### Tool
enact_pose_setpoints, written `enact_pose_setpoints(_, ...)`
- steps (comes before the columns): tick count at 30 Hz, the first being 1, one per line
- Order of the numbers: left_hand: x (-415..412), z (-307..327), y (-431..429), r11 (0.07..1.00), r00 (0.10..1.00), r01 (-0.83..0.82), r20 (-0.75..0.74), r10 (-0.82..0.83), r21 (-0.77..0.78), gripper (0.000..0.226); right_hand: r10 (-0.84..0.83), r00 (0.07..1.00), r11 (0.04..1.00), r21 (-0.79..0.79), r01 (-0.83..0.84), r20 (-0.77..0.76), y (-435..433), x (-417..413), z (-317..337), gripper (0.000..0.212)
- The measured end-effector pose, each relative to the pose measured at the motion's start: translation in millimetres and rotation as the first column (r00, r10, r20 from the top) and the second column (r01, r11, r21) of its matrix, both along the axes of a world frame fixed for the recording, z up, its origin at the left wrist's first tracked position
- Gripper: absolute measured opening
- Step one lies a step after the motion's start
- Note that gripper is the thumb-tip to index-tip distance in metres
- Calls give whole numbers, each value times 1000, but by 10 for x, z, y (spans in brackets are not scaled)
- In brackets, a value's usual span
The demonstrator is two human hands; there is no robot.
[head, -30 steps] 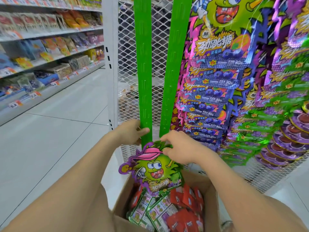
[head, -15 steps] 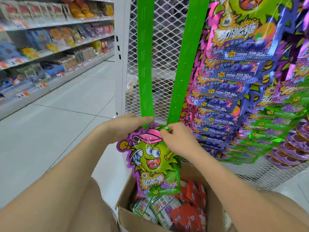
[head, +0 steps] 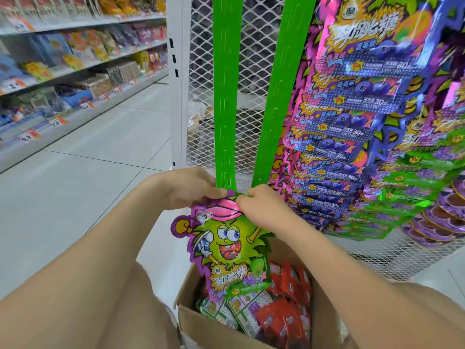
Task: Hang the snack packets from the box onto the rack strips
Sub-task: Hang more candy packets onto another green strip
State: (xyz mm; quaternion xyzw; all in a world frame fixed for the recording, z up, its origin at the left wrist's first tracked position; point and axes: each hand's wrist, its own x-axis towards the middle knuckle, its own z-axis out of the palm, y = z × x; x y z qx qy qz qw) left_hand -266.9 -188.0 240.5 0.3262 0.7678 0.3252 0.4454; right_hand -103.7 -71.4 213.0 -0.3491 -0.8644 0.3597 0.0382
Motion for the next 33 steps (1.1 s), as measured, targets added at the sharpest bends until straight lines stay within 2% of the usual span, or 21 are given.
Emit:
enact_pose_setpoints(3,32,15,8,999,998,-51,24,51,-3,24,25,999,999,35,-27,40,6,37,-32,31)
enact_pose_setpoints(6,45,34,8,995,994,-97,47,96,19,17,67,998,978,197,-66,2,-13,106,-4,37)
enact_pose_setpoints(8,64,41,-4,994,993,-109,53,107,27,22,126,990,953,285,-102,-67,-35,144,42,40)
enact_pose_setpoints(11,59,31,-9,995,994,-96,45,95,21,34,201,963,934,331,-133,-181,-56,143,51,42)
enact_pose_setpoints(15,35,27,-16,994,991,-112,70,110,19,41,89,967,923,384,11,-240,-42,82,-30,44)
enact_pose_setpoints(18,30,31,1,992,990,-124,68,121,36,35,28,974,913,403,67,-226,-73,51,-74,42)
enact_pose_setpoints(22,7,21,-12,994,995,-99,-21,100,38,43,19,990,903,428,43,-138,-107,27,-110,41)
enact_pose_setpoints(26,12,25,-21,997,986,-78,-148,77,0,41,72,997,915,400,-52,-34,-42,28,-184,42)
enact_pose_setpoints(29,4,27,-64,999,959,-12,-282,3,-30,32,120,993,890,442,-110,4,-26,53,-242,43)
enact_pose_setpoints(31,17,13,-73,999,906,45,-420,-51,-23,40,143,989,853,505,-134,20,-55,67,-240,42)
enact_pose_setpoints(33,39,-41,-61,992,785,117,-608,-122,-47,38,153,987,811,564,-158,56,-87,79,-196,42)
